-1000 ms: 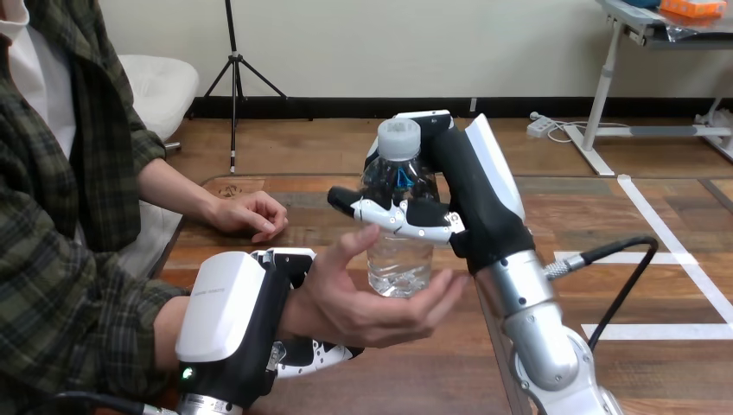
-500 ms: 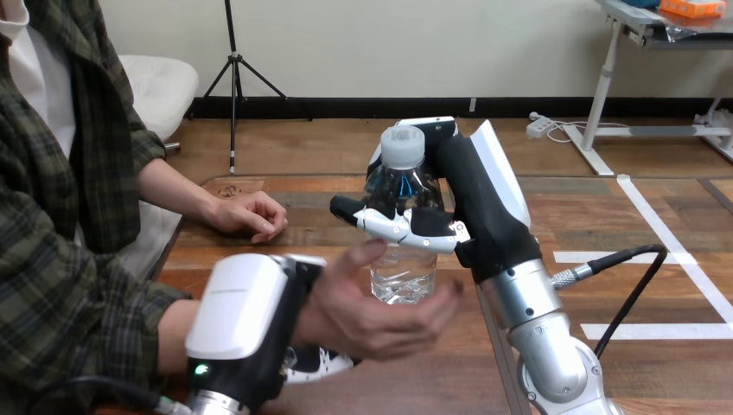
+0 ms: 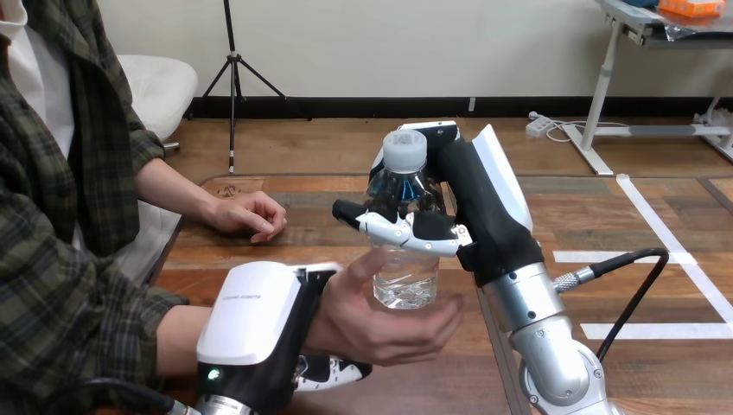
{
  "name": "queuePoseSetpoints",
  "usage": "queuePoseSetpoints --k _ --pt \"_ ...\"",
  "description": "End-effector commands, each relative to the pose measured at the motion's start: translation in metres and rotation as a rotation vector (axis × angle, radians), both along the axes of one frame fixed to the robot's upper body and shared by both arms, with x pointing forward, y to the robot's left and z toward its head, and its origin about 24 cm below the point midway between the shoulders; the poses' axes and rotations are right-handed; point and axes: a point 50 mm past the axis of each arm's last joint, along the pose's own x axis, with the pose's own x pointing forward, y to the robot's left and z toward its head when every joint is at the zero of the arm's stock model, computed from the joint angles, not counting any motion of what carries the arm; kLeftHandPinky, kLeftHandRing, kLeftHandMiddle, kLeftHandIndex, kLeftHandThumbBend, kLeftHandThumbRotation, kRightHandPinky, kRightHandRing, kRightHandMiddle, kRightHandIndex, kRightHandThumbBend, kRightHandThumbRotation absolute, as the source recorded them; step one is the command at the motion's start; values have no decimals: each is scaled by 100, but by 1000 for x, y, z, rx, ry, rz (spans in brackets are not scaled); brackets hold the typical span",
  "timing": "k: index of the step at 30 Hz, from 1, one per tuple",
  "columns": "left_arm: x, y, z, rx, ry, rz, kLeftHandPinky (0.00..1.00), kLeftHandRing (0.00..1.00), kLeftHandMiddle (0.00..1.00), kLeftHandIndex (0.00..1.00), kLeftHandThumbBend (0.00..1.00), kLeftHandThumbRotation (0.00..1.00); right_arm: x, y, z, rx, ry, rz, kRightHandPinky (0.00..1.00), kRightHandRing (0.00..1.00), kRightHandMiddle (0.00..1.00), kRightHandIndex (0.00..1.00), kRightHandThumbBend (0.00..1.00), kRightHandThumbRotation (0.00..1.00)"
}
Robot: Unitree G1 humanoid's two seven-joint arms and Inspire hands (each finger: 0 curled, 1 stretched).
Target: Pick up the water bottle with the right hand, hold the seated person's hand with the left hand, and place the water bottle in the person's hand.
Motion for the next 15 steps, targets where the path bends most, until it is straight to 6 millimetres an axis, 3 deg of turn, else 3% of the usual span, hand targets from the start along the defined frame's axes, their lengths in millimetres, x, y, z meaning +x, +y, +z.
queuePoseSetpoints --k 1,15 --pt "4 -17 20 -37 -98 -71 48 51 53 51 91 0 2 1 31 37 -135 15 0 0 0 0 28 0" --pt "5 -17 20 -51 -100 -69 44 48 51 49 87 0 3 1 32 33 -145 14 0 0 0 0 27 0"
